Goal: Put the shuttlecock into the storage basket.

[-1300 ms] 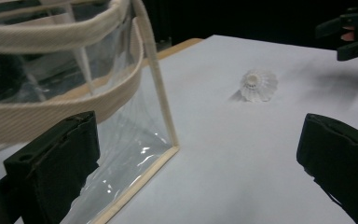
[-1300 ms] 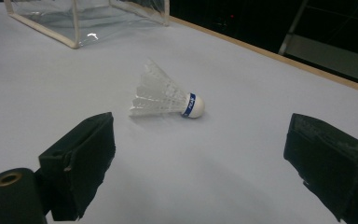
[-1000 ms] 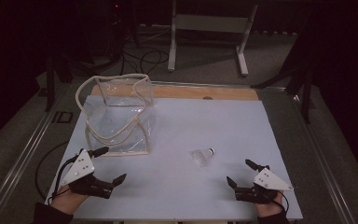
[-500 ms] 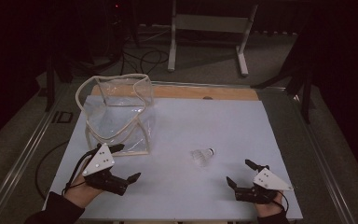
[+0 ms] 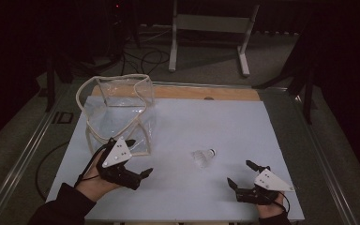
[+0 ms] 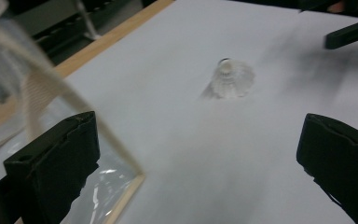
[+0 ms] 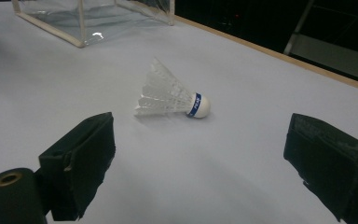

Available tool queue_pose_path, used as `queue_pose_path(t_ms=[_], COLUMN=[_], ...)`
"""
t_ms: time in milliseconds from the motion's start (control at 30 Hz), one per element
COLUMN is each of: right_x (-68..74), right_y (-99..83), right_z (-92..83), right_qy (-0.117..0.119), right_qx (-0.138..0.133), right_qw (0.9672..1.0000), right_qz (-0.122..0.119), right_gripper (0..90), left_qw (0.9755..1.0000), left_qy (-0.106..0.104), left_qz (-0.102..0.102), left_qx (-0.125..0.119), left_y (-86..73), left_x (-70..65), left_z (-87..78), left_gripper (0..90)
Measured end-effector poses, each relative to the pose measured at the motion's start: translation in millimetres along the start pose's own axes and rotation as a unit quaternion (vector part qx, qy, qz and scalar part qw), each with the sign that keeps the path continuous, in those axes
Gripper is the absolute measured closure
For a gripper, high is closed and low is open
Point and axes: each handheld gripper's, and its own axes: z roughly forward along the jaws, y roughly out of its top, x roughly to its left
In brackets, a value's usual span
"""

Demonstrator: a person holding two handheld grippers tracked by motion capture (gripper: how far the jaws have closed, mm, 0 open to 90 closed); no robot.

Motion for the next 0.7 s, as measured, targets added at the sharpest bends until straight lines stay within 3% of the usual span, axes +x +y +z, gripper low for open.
queue_pose_path(t_ms=[267, 700], right_x=[0.3, -0.3], right_y=[0.2, -0.2], right_z=[0.1, 0.3], right_qy=[0.002, 0.003], right_qx=[0.0, -0.003], right_qw=[1.0, 1.0], right_qz=[0.002, -0.001], right_gripper=[8.7, 8.7], left_qw=[0.9992, 0.994], left_qy=[-0.027, -0.061], left_qz=[0.012, 0.04], left_qx=[0.028, 0.081], left_y=[17.6, 38.0], left_x=[-1.3, -5.4], left_z=[10.4, 38.6], left_gripper=[0.0, 0.0])
